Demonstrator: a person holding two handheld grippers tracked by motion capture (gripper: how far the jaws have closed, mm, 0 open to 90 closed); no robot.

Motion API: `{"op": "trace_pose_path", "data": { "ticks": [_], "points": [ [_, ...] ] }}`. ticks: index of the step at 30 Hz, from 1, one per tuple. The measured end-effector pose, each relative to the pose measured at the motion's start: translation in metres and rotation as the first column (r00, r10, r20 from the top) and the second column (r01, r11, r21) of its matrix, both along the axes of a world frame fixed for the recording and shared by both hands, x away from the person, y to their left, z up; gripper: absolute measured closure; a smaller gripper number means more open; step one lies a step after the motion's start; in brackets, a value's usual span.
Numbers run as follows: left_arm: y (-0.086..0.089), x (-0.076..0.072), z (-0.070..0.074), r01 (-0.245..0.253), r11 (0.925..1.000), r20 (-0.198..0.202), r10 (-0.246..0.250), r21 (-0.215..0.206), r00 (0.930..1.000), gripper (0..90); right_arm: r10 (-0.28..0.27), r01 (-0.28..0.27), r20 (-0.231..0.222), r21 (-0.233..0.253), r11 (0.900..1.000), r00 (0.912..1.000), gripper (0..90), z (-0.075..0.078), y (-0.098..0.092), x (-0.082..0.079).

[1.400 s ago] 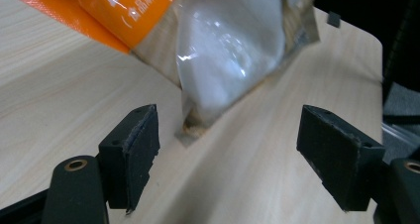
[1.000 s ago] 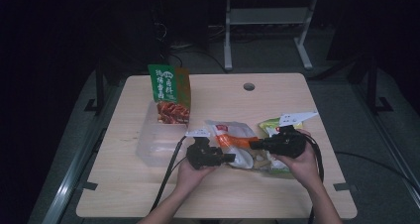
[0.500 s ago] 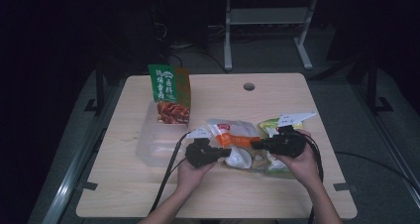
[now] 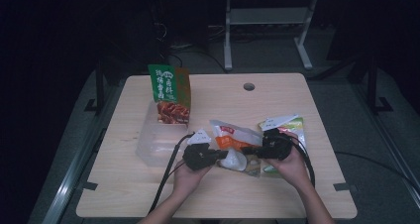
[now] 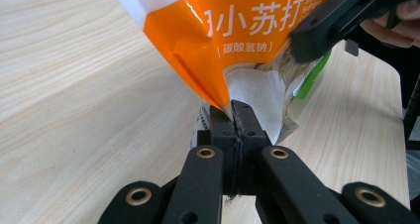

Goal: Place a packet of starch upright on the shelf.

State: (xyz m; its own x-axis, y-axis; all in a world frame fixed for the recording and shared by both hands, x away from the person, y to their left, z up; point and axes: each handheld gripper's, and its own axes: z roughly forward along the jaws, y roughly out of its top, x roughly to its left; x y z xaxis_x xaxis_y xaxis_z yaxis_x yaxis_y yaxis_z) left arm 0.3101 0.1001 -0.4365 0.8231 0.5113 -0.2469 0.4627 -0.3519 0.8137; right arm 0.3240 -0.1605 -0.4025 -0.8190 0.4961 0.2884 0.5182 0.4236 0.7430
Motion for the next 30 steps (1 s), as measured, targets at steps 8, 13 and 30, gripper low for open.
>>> {"op": "trace_pose_path", "data": {
  "ticks": [8, 13, 30],
  "points": [
    [0.006, -0.005, -0.001, 0.007, 0.9999, -0.020, -0.007, 0.014, 0.9998, 78.0, -0.012, 0.012, 0.005, 0.003, 1.000, 0.9999, 89.7, 0.001, 0.001, -0.003],
    [0.010, -0.013, 0.000, 0.019, 0.9994, -0.014, -0.019, 0.029, 0.9997, 69.8, 0.004, -0.005, 0.015, 0.022, 1.000, 0.9999, 89.8, 0.005, 0.003, -0.007],
    [0.024, -0.037, 0.003, 0.040, 0.9948, 0.057, -0.046, 0.094, 0.9973, 50.9, -0.059, 0.057, 0.048, 0.044, 0.997, 0.9971, 90.0, 0.017, -0.008, -0.008]
  ]
}}
